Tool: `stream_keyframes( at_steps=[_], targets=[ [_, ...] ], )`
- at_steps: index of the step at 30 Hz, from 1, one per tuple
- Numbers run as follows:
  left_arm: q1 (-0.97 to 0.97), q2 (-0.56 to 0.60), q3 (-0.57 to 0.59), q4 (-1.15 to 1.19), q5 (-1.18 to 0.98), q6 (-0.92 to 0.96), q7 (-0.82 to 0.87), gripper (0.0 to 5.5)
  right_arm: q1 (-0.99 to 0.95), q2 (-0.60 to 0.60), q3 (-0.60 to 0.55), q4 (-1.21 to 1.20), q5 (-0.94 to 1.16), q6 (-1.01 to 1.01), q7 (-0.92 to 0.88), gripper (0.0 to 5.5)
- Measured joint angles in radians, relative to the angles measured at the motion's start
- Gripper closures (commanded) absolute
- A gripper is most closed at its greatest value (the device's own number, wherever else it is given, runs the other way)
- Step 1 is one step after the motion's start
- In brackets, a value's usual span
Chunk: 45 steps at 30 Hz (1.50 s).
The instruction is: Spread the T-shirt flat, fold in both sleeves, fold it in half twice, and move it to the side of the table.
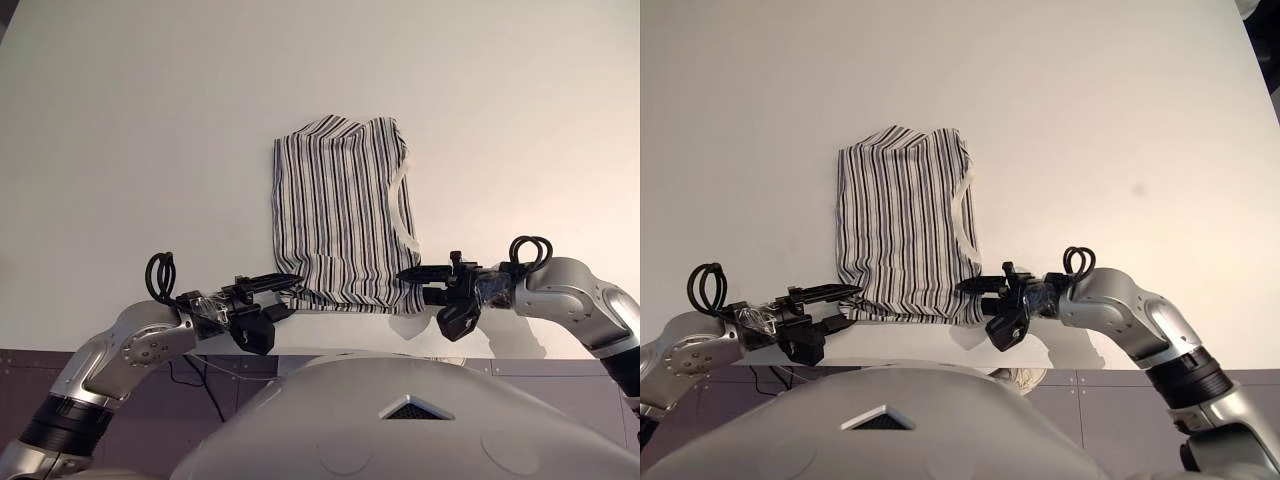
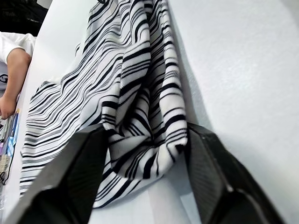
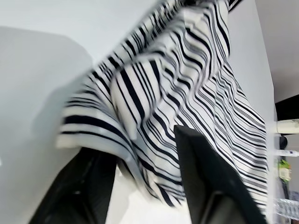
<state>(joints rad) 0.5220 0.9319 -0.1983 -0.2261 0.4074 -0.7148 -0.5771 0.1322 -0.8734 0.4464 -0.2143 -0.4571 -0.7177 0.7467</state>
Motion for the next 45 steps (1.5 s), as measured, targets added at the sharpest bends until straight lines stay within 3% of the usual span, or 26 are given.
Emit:
stream_keyframes(
  at_steps=[7, 12, 19, 23, 26, 30, 33, 36, 44, 45],
  targets=[
    [-0.025, 0.000, -0.044, 0.037, -0.008, -0.012, 0.001, 4.65, 0.003, 0.009, 0.013, 0.034, -0.011, -0.001, -0.016, 5.38],
    [-0.020, -0.002, -0.054, 0.067, -0.054, 0.000, 0.000, 5.33, 0.024, 0.026, 0.014, 0.025, -0.010, 0.033, -0.029, 5.40],
    [0.053, -0.002, -0.030, -0.014, -0.213, 0.183, -0.051, 5.39, 0.101, 0.005, 0.017, -0.044, 0.126, 0.113, 0.041, 5.40],
    [0.204, 0.092, 0.042, -0.192, -0.427, 0.351, -0.180, 5.39, 0.235, -0.095, -0.040, -0.241, 0.407, 0.319, 0.128, 5.40],
    [0.281, 0.152, 0.164, -0.343, -0.688, 0.519, -0.255, 5.39, 0.271, -0.144, -0.102, -0.361, 0.633, 0.507, 0.161, 5.40],
    [0.001, 0.113, 0.213, -0.364, -0.914, 0.778, -0.225, 5.39, 0.126, -0.061, -0.153, -0.388, 0.817, 0.825, 0.096, 5.40],
    [-0.189, 0.037, 0.167, -0.318, -0.898, 0.889, -0.159, 5.39, -0.034, 0.022, -0.165, -0.332, 0.855, 0.987, 0.042, 5.40],
    [-0.404, -0.075, 0.051, -0.168, -0.749, 0.946, -0.114, 5.39, -0.239, 0.159, -0.155, -0.178, 0.824, 1.107, -0.030, 5.40],
    [-0.691, -0.286, -0.118, 0.368, -0.441, 0.703, -0.097, 5.39, -0.412, 0.327, -0.057, 0.205, 0.604, 1.064, -0.069, 5.40],
    [-0.726, -0.311, -0.121, 0.444, -0.392, 0.652, -0.062, 5.07, -0.436, 0.351, -0.040, 0.267, 0.559, 1.021, -0.081, 5.17]
  ],
)
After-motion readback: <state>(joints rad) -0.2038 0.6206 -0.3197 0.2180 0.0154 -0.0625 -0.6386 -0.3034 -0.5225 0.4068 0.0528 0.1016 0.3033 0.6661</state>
